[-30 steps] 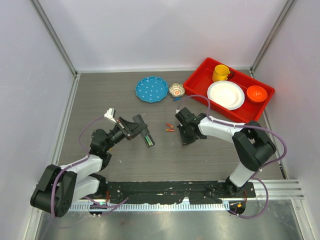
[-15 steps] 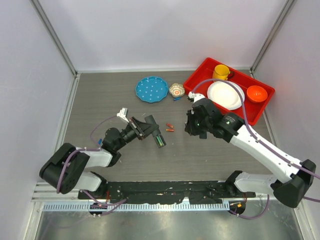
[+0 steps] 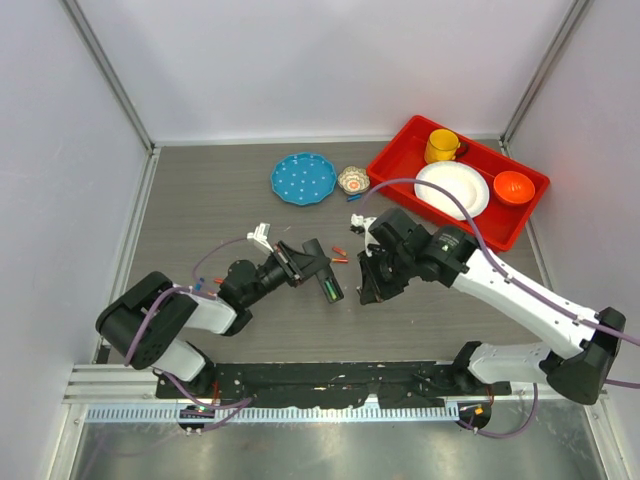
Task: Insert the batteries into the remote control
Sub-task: Pick up the battery from the center of the board, then load the battery into the remote control.
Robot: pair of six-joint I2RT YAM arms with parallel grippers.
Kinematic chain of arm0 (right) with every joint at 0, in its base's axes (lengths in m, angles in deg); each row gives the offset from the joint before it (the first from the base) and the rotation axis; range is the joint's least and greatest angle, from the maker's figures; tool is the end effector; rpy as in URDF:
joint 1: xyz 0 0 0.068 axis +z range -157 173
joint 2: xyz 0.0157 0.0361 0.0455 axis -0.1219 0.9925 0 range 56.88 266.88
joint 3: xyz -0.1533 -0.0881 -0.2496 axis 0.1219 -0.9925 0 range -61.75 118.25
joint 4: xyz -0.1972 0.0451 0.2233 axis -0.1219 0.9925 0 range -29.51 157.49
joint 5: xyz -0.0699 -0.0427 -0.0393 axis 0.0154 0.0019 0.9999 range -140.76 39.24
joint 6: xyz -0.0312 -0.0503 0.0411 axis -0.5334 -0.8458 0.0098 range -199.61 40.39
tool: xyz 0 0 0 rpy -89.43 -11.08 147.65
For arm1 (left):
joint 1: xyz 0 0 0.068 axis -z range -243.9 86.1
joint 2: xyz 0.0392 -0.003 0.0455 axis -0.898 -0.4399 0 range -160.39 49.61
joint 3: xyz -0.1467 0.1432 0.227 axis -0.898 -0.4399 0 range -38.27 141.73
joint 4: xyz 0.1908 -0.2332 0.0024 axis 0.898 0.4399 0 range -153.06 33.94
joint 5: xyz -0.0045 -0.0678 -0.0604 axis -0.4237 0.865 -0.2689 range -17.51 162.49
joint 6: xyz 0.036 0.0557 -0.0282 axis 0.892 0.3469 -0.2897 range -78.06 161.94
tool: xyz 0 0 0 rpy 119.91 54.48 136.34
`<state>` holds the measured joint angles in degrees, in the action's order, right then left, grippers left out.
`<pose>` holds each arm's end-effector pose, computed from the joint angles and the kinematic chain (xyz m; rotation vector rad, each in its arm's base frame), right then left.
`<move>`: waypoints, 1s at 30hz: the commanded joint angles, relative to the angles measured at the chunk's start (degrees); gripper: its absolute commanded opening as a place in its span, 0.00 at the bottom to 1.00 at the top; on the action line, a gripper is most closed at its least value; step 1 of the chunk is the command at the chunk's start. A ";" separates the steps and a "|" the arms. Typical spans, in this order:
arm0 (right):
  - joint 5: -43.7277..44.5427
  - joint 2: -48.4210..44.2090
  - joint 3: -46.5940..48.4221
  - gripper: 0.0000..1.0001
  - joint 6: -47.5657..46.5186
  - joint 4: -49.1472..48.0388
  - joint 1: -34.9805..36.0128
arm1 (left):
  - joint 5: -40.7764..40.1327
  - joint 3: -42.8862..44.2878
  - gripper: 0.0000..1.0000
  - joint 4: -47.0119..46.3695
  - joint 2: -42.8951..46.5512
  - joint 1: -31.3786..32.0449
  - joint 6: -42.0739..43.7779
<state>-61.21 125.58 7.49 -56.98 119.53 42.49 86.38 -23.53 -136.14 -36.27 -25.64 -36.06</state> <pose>0.1654 0.2105 0.3408 -0.7022 2.6371 0.6545 0.2109 -0.1846 0.1629 -0.4044 1.7960 -1.7219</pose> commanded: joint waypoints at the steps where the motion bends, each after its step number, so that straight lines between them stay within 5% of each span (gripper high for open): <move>1: -5.70 1.34 2.31 0.01 0.48 -0.86 0.78 | -1.50 1.78 0.00 -15.52 1.51 0.59 2.15; 30: -8.52 10.04 3.81 0.01 2.50 -5.61 0.78 | -2.73 -0.68 0.00 -15.52 4.50 3.66 2.85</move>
<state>-68.27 135.55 9.74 -54.13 115.80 43.04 84.18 -24.10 -136.84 -33.45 -22.49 -34.07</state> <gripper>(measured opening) 0.067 0.211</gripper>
